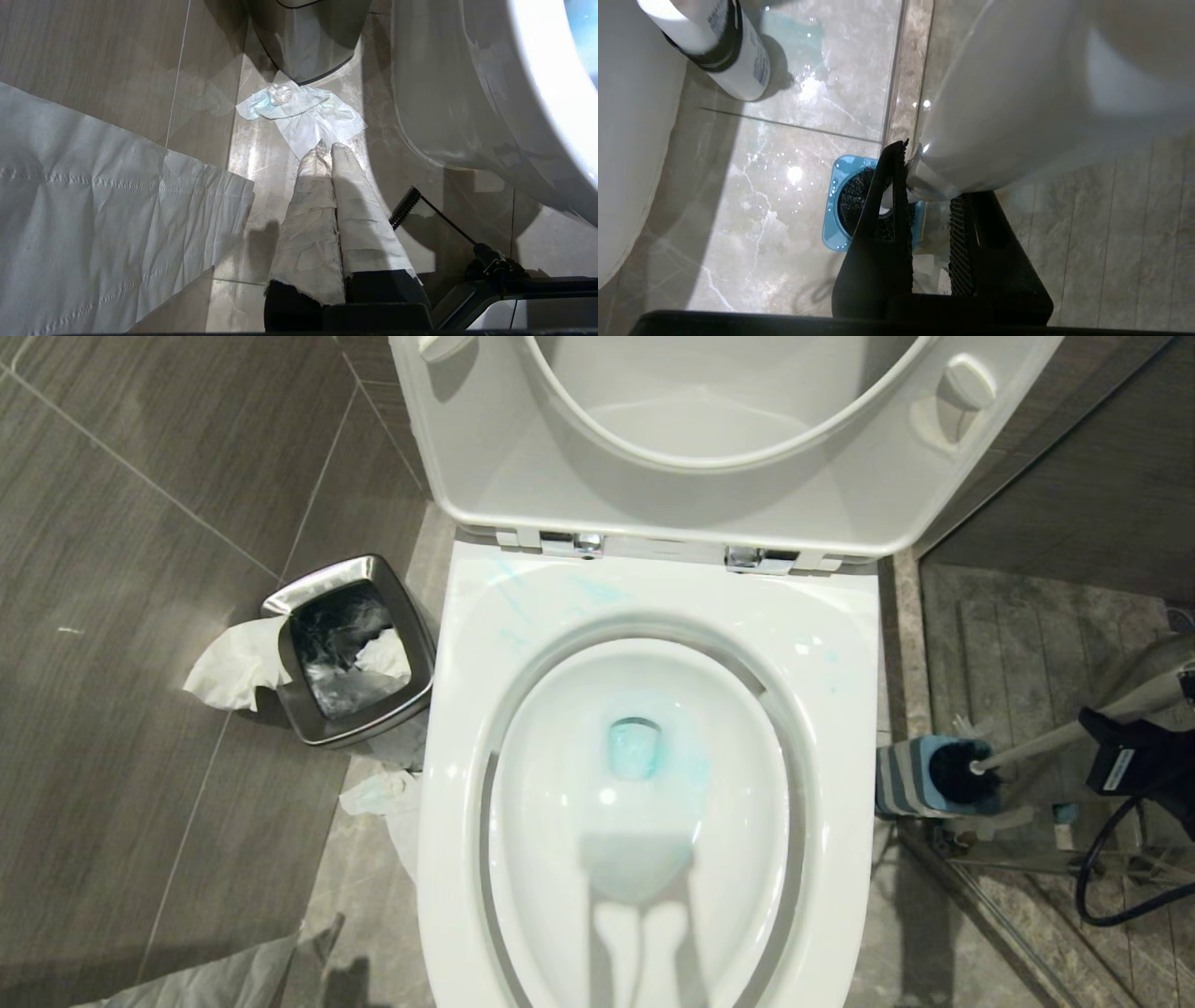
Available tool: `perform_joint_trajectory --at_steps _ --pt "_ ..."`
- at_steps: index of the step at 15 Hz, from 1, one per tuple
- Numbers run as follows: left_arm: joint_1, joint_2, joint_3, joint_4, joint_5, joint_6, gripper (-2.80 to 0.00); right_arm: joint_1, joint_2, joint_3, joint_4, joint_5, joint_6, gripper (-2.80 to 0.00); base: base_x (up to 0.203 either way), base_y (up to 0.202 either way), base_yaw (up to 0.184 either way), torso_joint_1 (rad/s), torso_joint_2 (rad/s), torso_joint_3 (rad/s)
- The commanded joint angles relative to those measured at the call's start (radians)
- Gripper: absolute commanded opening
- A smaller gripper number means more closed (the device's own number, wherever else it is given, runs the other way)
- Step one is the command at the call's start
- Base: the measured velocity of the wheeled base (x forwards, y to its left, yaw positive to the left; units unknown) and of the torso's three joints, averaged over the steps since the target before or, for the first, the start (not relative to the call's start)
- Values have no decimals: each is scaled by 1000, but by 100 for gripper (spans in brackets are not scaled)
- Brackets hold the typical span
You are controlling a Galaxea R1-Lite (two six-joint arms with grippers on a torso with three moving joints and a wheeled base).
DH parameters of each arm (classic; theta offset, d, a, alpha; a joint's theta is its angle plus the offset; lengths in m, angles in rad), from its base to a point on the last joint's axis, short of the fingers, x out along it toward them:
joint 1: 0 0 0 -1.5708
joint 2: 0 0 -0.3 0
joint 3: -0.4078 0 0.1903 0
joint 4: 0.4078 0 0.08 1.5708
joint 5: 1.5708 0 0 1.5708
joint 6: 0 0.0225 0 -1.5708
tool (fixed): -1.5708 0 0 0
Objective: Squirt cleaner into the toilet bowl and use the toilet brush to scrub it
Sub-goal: Scrub the toilet bowl
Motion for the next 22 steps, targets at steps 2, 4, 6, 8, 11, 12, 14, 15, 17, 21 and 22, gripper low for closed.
perform_joint_trajectory --at_steps 2,4,6,8,11,12,14,15,17,21,22 --pt "0 0 2 0 0 0 -280 0 -49 6 -6 2 -1 -280 0 0 0 0 0 0" --pt "0 0 2 1 0 0 -280 2 -55 8 -5 5 0 -280 0 0 0 0 0 0" --pt "0 0 2 1 0 0 -280 0 -67 0 -4 26 6 -280 0 0 0 0 0 0" --pt "0 0 2 1 0 0 -280 0 -92 -14 -3 61 27 -280 0 0 0 0 0 0" --pt "0 0 2 -1 0 0 -280 2 -136 -12 17 75 28 -280 0 0 0 0 0 0" --pt "0 0 2 -1 0 0 -280 2 -146 -11 18 80 27 -280 0 0 0 0 0 0" --pt "0 0 2 1 0 0 -280 2 -167 -11 19 85 28 -280 0 0 0 0 0 0" --pt "0 0 2 -1 0 0 -280 2 -183 -10 22 86 28 -280 0 0 0 0 0 0" --pt "0 0 2 1 0 0 -280 2 -213 -11 35 87 28 -280 0 0 0 0 0 0" --pt "0 0 2 1 0 0 -280 1 -242 -19 38 87 40 -280 0 0 0 0 0 0" --pt "0 0 2 0 0 0 -280 0 -249 -32 38 85 40 -280 0 0 0 0 0 0"
